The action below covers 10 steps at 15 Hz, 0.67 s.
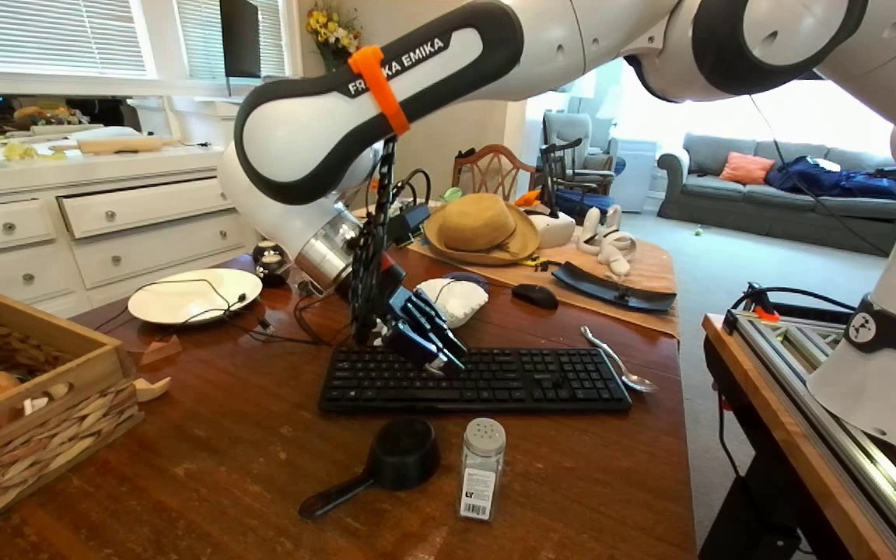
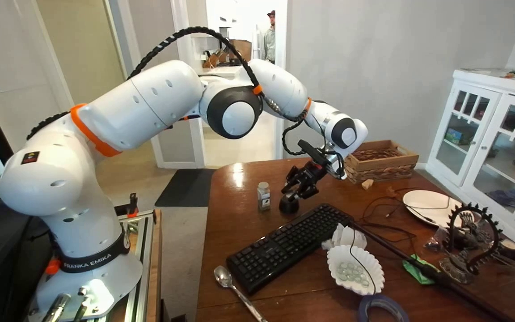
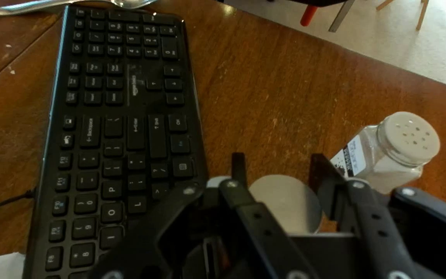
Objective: Pick up the lid from the bottle and put it on the table
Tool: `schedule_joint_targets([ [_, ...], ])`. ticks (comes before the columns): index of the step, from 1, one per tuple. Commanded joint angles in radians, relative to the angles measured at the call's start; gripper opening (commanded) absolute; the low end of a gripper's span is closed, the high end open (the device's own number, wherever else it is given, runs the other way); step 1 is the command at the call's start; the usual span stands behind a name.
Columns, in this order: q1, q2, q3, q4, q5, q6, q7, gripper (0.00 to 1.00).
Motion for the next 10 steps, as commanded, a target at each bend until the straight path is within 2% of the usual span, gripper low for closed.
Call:
schedule_joint_targets([
  [1,0.021,0.083,0.011,0.094,-0.025,-0.043,-0.055,0.20],
  [10,0.071,0.180,0.005,0.291,-0.074,-0.183,-0.070,0.20],
])
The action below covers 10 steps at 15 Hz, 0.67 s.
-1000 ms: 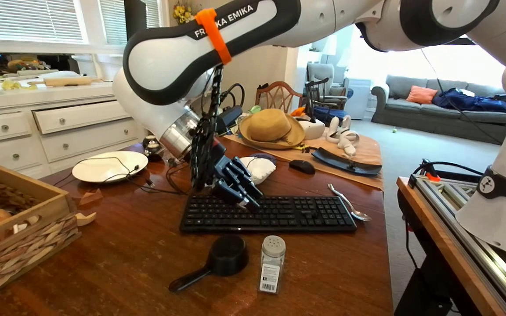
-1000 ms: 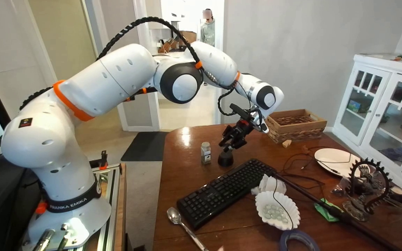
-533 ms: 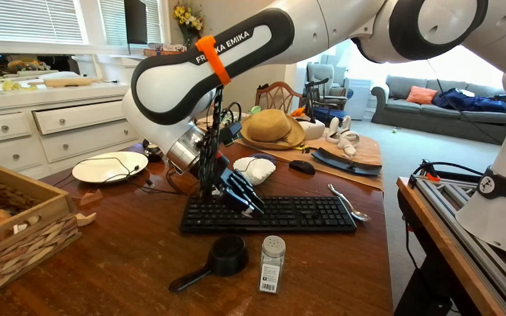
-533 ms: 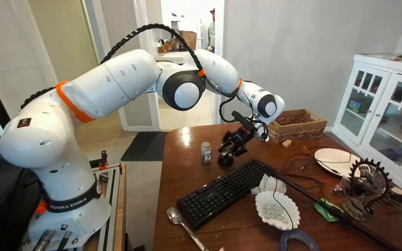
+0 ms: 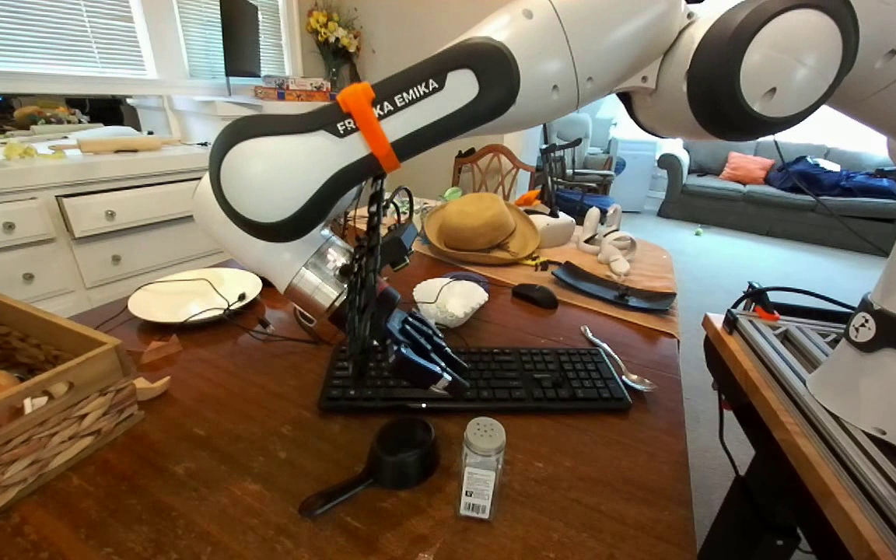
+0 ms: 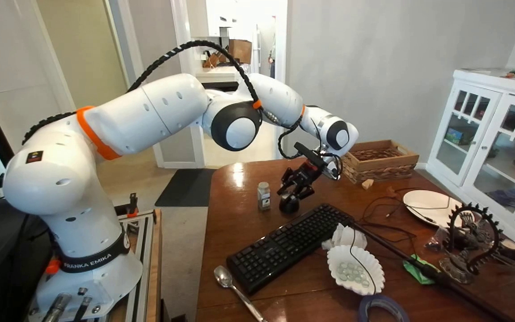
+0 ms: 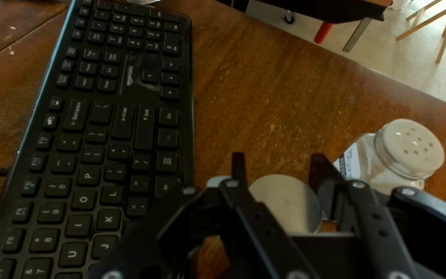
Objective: Pick up the lid from the bottle and put it on the table
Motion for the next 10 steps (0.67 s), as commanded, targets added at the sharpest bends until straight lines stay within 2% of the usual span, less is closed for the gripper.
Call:
schedule_joint_targets([
  [1,0.023,0.077,-0.004,0.159,-0.031,-0.108,-0.024,0.20],
  [4,0.036,0.099,-0.001,0.212,-0.053,-0.166,-0.073,0.20],
  [5,0.021,0.043,0.000,0.119,-0.025,-0.113,-0.027,0.45],
  [10,0.030,0.063,0.000,0.152,-0.035,-0.133,-0.051,0.45],
])
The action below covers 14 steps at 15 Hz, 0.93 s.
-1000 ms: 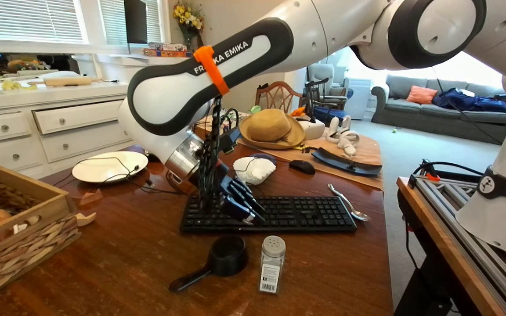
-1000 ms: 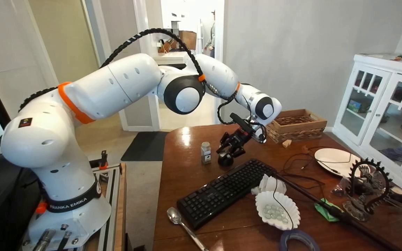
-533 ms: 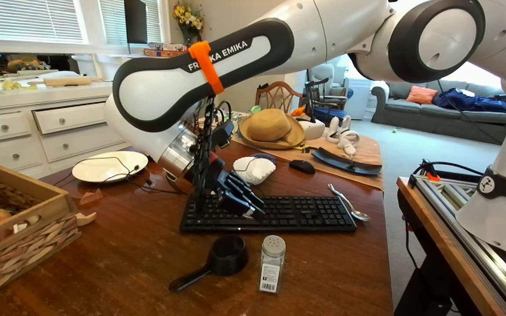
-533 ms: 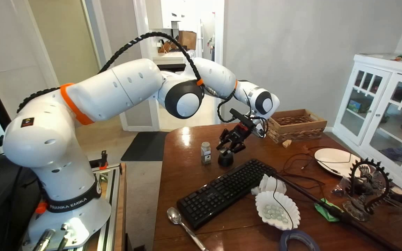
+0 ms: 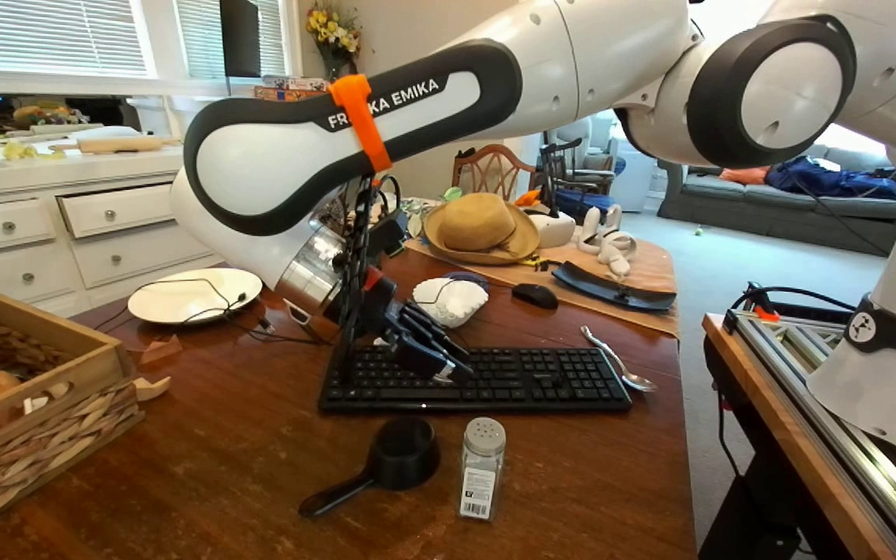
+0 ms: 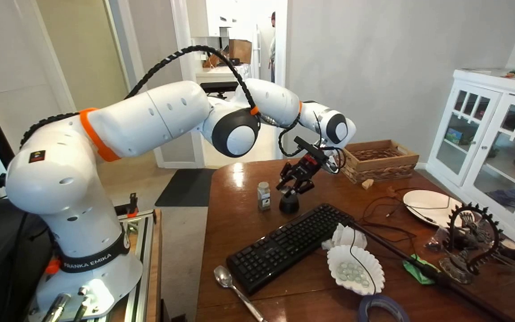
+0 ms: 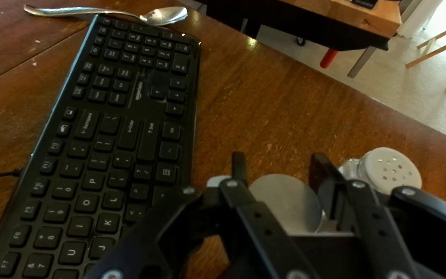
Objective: Pick up the lid from the bottle and put it on the table
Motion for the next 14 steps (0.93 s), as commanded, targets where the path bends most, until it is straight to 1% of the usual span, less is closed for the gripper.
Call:
schedule_joint_targets([
  [1,0.000,0.001,0.000,0.000,0.000,0.000,-0.001,0.45],
  [2,0.004,0.005,-0.003,0.009,0.001,-0.006,0.015,0.20],
  [7,0.030,0.035,-0.009,0.063,-0.007,-0.041,0.074,0.20],
  [10,0.051,0.061,-0.012,0.106,-0.012,-0.088,0.086,0.20],
  [11,0.052,0.054,-0.013,0.093,-0.014,-0.091,0.085,0.20],
  [13,0.057,0.063,-0.021,0.103,-0.015,-0.098,0.088,0.20],
  [14,0.063,0.083,-0.025,0.136,-0.020,-0.107,0.092,0.20],
])
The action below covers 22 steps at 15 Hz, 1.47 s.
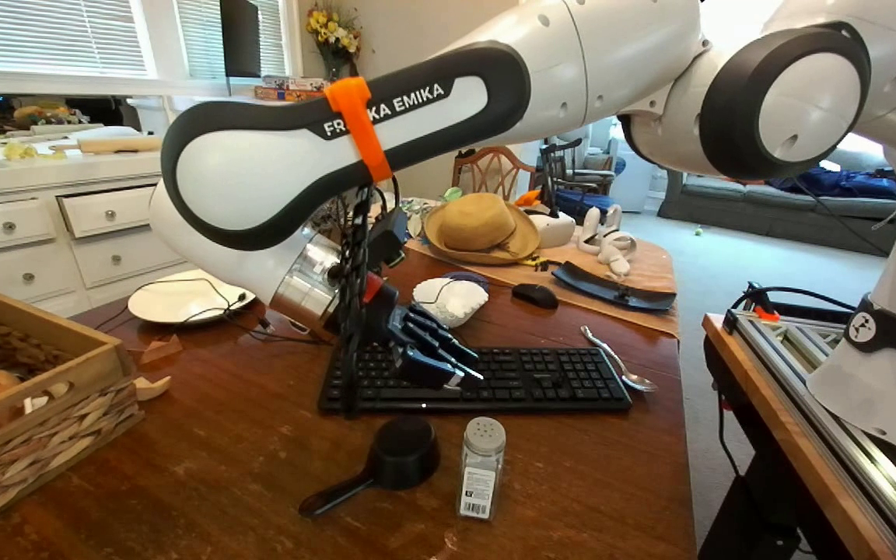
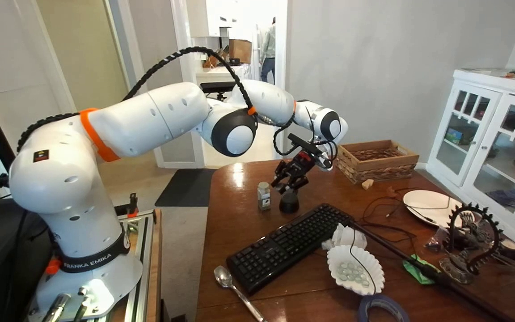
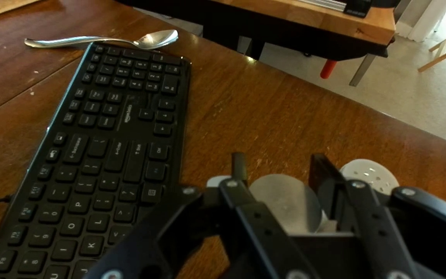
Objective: Pick up the lid from the bottle and put it on the table
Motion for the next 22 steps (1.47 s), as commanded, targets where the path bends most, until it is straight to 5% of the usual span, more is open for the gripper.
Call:
schedule_joint_targets([
  [1,0.020,0.071,-0.017,0.114,-0.024,-0.047,0.024,0.20],
  [7,0.076,0.088,-0.027,0.157,-0.065,-0.093,0.006,0.20],
  [8,0.046,0.034,-0.027,0.063,-0.033,-0.031,0.047,0.45],
  [13,0.075,0.050,-0.026,0.095,-0.044,-0.060,0.033,0.45],
  [14,0.074,0.051,-0.027,0.096,-0.044,-0.060,0.031,0.20],
  [22,0.089,0.060,-0.073,0.117,-0.083,0.049,0.070,0.20],
])
